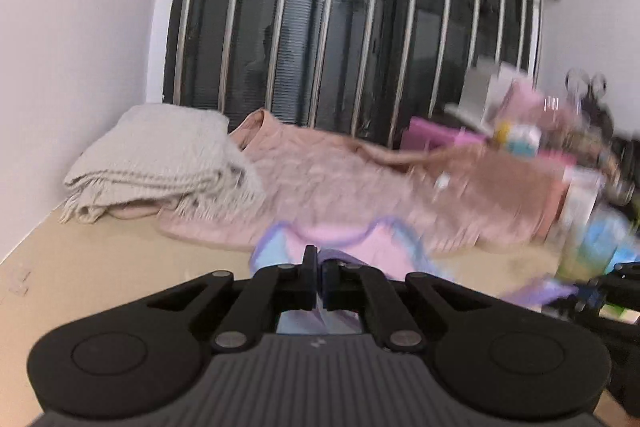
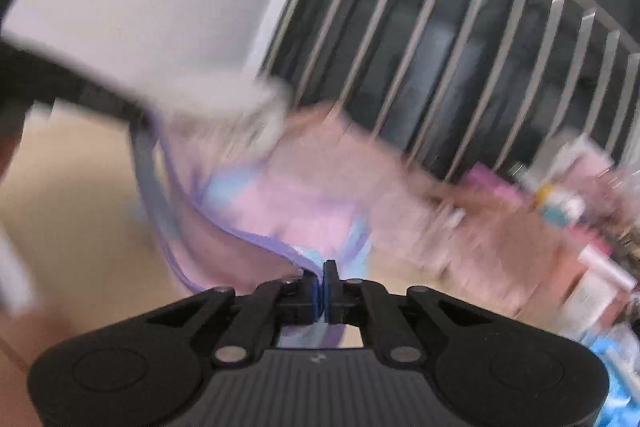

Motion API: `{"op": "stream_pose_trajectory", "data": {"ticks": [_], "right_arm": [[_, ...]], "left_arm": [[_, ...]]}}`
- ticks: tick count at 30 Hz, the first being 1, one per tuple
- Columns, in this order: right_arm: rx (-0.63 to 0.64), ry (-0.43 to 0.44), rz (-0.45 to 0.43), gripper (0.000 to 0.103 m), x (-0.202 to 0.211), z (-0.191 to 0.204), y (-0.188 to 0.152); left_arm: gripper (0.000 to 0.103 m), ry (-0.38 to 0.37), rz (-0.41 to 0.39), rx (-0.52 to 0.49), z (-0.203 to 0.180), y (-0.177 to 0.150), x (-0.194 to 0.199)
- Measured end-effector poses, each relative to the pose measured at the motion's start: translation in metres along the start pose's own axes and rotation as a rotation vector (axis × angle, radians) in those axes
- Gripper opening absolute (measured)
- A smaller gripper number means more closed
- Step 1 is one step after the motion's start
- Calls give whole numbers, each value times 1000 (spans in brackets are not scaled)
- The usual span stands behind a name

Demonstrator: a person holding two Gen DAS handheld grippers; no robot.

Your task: Fold clothes

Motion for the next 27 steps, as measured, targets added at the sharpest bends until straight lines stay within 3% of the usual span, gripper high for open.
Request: {"op": "stream_pose_trajectory", "data": {"ticks": [2, 4, 10, 15, 18, 20, 23, 27], "right_arm": [[-41, -4, -139, 2, 34, -12, 51], [-100, 28, -264, 2, 74, -22, 93], [-61, 54, -341, 2, 118, -25, 126], [-61, 111, -376, 2, 154, -28, 140], [-61, 111, -390, 2, 161, -37, 154], [-68, 106, -345, 2, 137, -45, 161], [-94, 71, -222, 2, 62, -58, 162], [-125, -8, -33, 2, -74, -85, 150]], "left_arm": [[2, -40, -146, 1, -7, 45, 42], [2, -8, -212, -41, -9, 69, 62], [2, 7, -245, -129, -23, 79, 104], [2, -88, -281, -104, -19, 105, 134], [4, -116, -213, -124, -12, 120, 95], [4, -135, -167, -138, -7, 129, 69], [4, -162, -55, -142, -6, 124, -13], [2, -88, 115, -180, -1, 111, -134]]}}
Point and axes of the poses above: each gripper's, at about its wrist camera, not at the fingertips, and x roughly against the way its jaws point, z to its left, y to its top, the point moved 10 cm from there along -x, roughly the way its jaws point, and after that the axes turned 14 degrees about -x, right-handed, at the moved point
